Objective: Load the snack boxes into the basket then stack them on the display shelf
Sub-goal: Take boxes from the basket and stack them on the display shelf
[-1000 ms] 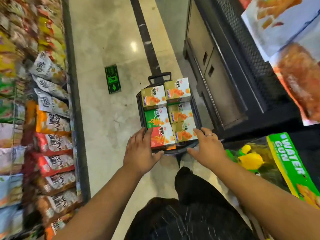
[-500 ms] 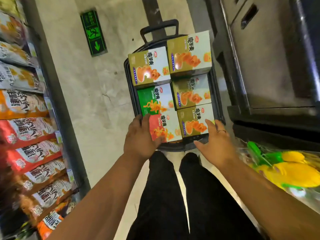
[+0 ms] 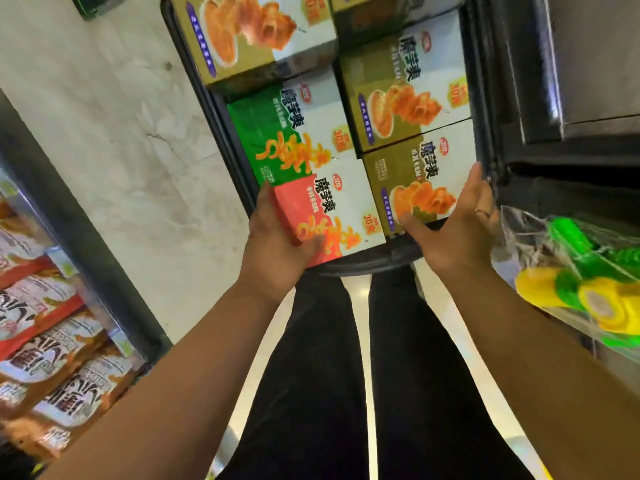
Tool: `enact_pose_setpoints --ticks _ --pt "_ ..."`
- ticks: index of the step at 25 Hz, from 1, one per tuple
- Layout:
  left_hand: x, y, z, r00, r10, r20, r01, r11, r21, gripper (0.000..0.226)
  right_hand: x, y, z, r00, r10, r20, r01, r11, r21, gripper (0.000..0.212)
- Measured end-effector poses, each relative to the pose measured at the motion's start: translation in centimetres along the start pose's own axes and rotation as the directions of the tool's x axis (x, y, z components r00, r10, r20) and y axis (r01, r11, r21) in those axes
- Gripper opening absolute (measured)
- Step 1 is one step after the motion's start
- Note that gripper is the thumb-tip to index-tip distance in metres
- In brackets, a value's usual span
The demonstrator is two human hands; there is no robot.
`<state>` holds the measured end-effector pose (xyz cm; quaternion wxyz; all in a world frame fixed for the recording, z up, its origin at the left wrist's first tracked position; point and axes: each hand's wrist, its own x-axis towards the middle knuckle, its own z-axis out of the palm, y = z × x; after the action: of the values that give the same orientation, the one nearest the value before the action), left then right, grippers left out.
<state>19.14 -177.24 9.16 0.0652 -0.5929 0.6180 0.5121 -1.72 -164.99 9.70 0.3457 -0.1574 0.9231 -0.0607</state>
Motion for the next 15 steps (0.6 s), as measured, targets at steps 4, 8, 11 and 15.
enact_pose_setpoints --ticks 4,8,11,15 --pt "-0.1 0.9 0.0 0.999 -0.023 0.023 0.025 0.996 -0.089 0.101 0.8 -0.3 0.2 0.998 0.046 -0.036 -0.042 0.994 0.104 0.115" --pt "-0.2 1.9 -0.6 0.996 -0.089 0.000 0.087 0.980 -0.179 0.089 2.0 -0.1 -0.6 0.982 0.180 -0.051 -0.168 0.969 0.182 0.100" --pt "-0.4 2.9 -0.8 0.995 -0.102 -0.011 0.097 0.975 -0.201 0.075 2.4 0.1 -1.2 0.978 0.201 -0.063 -0.178 0.948 0.266 0.078" --pt "-0.7 2.9 -1.0 0.985 -0.169 -0.031 0.159 0.963 -0.216 0.077 1.6 0.3 -1.8 0.978 0.207 0.001 -0.175 0.825 0.537 0.067"
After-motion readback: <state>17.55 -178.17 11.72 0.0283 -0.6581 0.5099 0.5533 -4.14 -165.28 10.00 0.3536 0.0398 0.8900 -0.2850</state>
